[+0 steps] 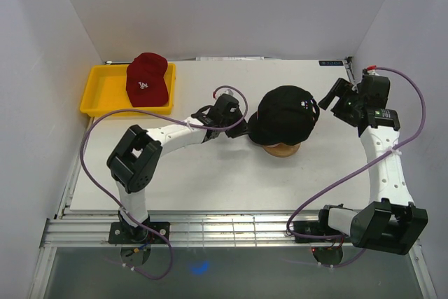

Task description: Stack the hats

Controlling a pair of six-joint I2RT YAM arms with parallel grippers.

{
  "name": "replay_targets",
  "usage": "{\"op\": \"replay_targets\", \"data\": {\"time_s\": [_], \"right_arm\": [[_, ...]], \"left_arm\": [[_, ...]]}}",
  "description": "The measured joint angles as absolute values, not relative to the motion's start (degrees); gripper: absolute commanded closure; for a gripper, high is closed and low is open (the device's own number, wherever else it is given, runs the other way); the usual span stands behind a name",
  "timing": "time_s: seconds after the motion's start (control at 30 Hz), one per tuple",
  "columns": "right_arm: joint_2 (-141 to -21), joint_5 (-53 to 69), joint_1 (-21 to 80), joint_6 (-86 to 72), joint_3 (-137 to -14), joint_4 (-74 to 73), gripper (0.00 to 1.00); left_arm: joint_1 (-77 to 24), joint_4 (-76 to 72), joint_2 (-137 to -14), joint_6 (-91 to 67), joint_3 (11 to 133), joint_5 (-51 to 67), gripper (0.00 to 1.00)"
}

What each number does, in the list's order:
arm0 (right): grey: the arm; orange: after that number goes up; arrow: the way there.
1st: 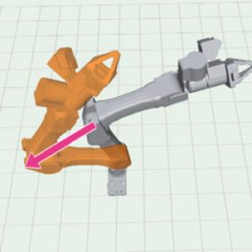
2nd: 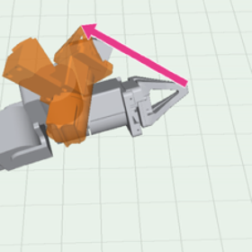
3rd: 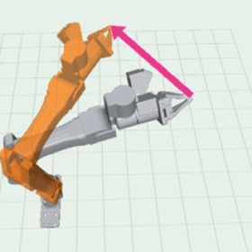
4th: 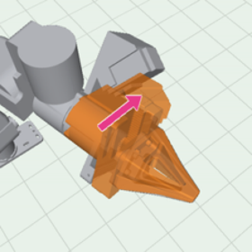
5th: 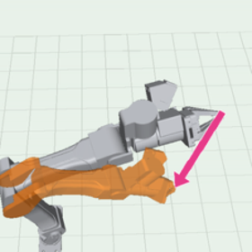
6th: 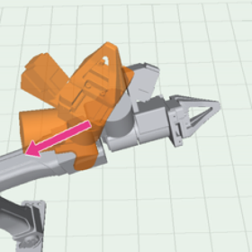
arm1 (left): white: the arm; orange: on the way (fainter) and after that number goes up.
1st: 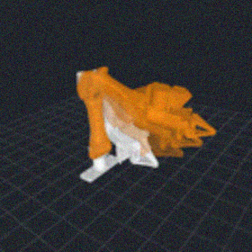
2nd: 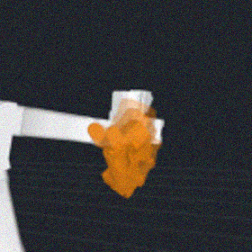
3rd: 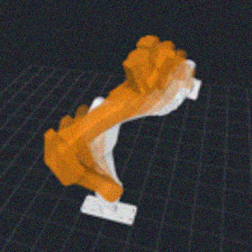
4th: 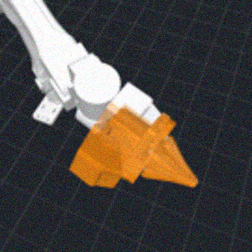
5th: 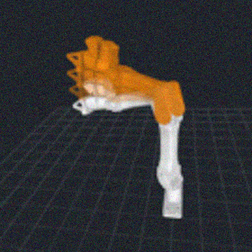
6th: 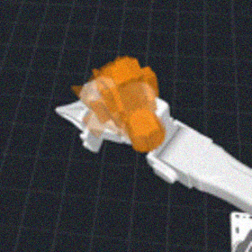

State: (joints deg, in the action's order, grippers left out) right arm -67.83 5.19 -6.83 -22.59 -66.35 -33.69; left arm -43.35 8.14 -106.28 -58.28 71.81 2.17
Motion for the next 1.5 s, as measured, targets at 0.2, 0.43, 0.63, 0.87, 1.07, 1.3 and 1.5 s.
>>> {"op": "replay_targets", "data": {"time_s": [0.2,0.43,0.63,0.87,1.07,1.3,1.5], "right_arm": [[-67.2,4.8,-8.4,-22.5,-66.3,-35.1,0.08],[-65.7,6.9,-11.1,-22.5,-69.2,-36.8,0.08],[-62.9,12.7,-11.5,-22.7,-70.0,-36.5,0.11],[-60.0,20.3,-10.8,-23.3,-69.7,-35.5,0.12],[-60.0,23.4,-8.4,-23.4,-69.8,-35.5,0.14],[-62.0,23.6,-5.1,-23.3,-73.1,-35.4,0.14],[-62.9,23.5,-4.4,-23.4,-73.1,-34.1,0.14]], "left_arm": [[-43.2,12.1,-104.0,-55.5,73.5,0.2,0.59],[-39.4,18.8,-97.5,-50.1,78.6,-2.5,0.53],[-27.2,24.3,-91.6,-45.0,85.1,-4.6,0.38],[-6.5,28.2,-98.2,-38.7,98.8,-8.2,0.09],[-1.3,28.7,-114.0,-33.2,114.9,-12.0,0.07],[1.3,29.7,-125.2,-29.4,121.5,-13.1,0.10],[2.9,29.1,-126.8,-27.4,120.0,-14.9,0.14]]}}
